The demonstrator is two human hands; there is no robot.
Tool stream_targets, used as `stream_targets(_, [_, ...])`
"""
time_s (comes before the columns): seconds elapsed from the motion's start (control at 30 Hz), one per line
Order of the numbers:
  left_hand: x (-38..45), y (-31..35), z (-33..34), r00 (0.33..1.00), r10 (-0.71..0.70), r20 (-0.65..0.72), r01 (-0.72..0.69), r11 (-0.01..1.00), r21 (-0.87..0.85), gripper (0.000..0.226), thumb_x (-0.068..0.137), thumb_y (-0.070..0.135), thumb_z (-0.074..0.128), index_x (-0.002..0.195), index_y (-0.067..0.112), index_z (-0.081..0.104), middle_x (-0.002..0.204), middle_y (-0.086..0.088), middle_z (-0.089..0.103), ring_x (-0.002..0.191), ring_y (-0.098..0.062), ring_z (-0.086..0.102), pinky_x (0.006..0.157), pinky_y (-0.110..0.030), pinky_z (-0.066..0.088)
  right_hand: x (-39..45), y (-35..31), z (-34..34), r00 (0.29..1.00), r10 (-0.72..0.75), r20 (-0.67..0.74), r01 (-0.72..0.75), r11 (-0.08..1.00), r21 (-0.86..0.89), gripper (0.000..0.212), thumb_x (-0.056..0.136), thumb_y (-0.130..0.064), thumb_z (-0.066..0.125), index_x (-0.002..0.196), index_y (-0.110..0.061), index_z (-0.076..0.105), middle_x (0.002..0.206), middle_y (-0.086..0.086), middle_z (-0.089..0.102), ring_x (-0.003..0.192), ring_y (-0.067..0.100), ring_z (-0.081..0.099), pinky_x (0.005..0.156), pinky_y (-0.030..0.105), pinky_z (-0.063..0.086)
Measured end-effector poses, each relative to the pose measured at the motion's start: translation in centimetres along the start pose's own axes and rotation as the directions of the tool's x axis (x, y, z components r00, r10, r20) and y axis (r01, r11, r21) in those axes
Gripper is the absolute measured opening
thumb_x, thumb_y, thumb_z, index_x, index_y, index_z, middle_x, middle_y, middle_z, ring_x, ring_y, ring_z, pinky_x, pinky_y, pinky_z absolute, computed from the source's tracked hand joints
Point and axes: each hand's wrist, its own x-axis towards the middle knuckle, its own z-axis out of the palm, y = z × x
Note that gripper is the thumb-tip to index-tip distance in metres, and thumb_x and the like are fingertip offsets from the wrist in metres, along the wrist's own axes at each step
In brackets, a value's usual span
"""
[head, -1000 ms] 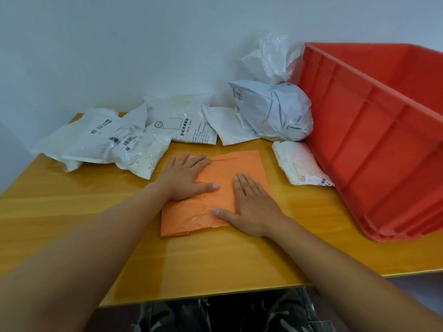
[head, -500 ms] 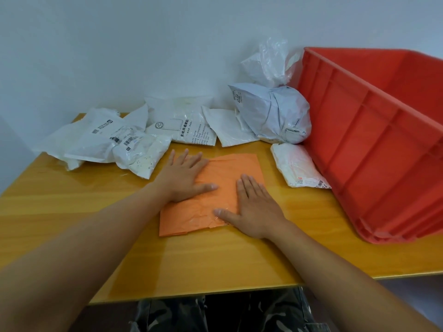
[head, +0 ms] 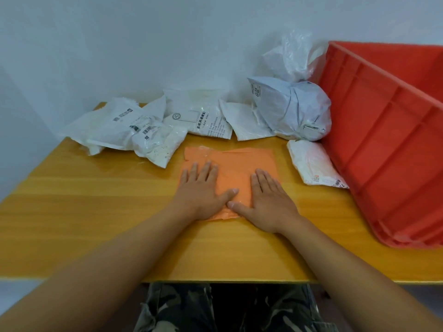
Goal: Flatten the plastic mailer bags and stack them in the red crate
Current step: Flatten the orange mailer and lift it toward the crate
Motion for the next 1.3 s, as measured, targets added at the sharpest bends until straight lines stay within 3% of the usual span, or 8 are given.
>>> stream_targets(0.57, [-1.9,-1.5,-0.2,0.998,-0.037,0.047,0.037,0.999,-0.012,0.099,0.085,0.083,0.016,0.157,0.022,-0.012,0.163,-0.006,-0.021,0.148,-0.026,-0.025,0.120,-0.041,-0.013,-0.1,0.0,0.0,1.000,0.000,-0.011,-0.001,1.000,-0.015,0.117,0.074,-0.092,0.010,0.158,-0.013,-0.012,0.165,0.003,-0.019,0.151,0.015,-0.019,0.123,0.036,-0.008])
stream_targets(0.83, [-2.0,-1.6,-0.3,0.997,-0.045,0.059,0.045,0.999,-0.001,0.101,0.082,0.086,0.015,0.157,0.023,-0.013,0.163,-0.007,-0.020,0.149,-0.025,-0.021,0.120,-0.040,-0.010,-0.1,-0.1,-0.1,1.000,-0.002,0.019,0.002,1.000,-0.002,0.120,0.070,-0.093,0.007,0.157,-0.013,-0.013,0.164,0.003,-0.020,0.150,0.015,-0.020,0.123,0.036,-0.008])
stream_targets(0.97, [-1.8,-1.8,-0.9,0.997,-0.034,0.064,0.036,0.999,-0.030,0.101,0.083,0.086,0.020,0.158,0.024,-0.008,0.164,-0.006,-0.016,0.150,-0.025,-0.018,0.122,-0.042,-0.008,0.1,0.1,-1.6,0.996,-0.015,0.088,0.014,1.000,0.015,0.116,0.077,-0.091,0.019,0.158,-0.012,-0.007,0.166,0.005,-0.014,0.153,0.019,-0.013,0.124,0.039,-0.002])
stream_targets(1.07, [-0.5,-1.8,-2.1,0.998,0.052,-0.023,-0.052,0.998,-0.018,0.097,0.087,0.080,0.027,0.158,0.021,-0.003,0.165,-0.002,-0.011,0.151,-0.023,-0.016,0.122,-0.041,-0.006,1.3,0.0,-3.0,0.997,-0.067,0.025,0.066,0.998,0.017,0.110,0.080,-0.088,0.024,0.159,-0.014,0.002,0.167,0.004,-0.003,0.153,0.020,-0.006,0.124,0.040,0.003])
stream_targets(1.13, [0.6,-1.8,-2.8,0.984,0.168,-0.059,-0.169,0.985,-0.019,0.091,0.090,0.075,0.030,0.158,0.021,0.001,0.166,0.001,-0.009,0.151,-0.018,-0.016,0.121,-0.038,-0.006,2.4,-0.5,-3.4,0.984,-0.174,0.039,0.174,0.985,0.010,0.109,0.082,-0.086,0.029,0.159,-0.016,-0.002,0.167,0.002,-0.008,0.153,0.017,-0.011,0.124,0.039,0.000])
stream_targets(1.3, [2.9,-1.8,-2.3,0.955,0.292,0.041,-0.293,0.956,0.016,0.085,0.094,0.071,0.025,0.158,0.022,0.000,0.166,0.002,-0.006,0.151,-0.014,-0.014,0.124,-0.039,-0.002,5.2,-0.9,-3.1,0.950,-0.296,0.105,0.302,0.952,-0.051,0.116,0.080,-0.087,0.035,0.158,-0.015,-0.011,0.165,0.001,-0.018,0.151,0.013,-0.018,0.124,0.039,-0.004])
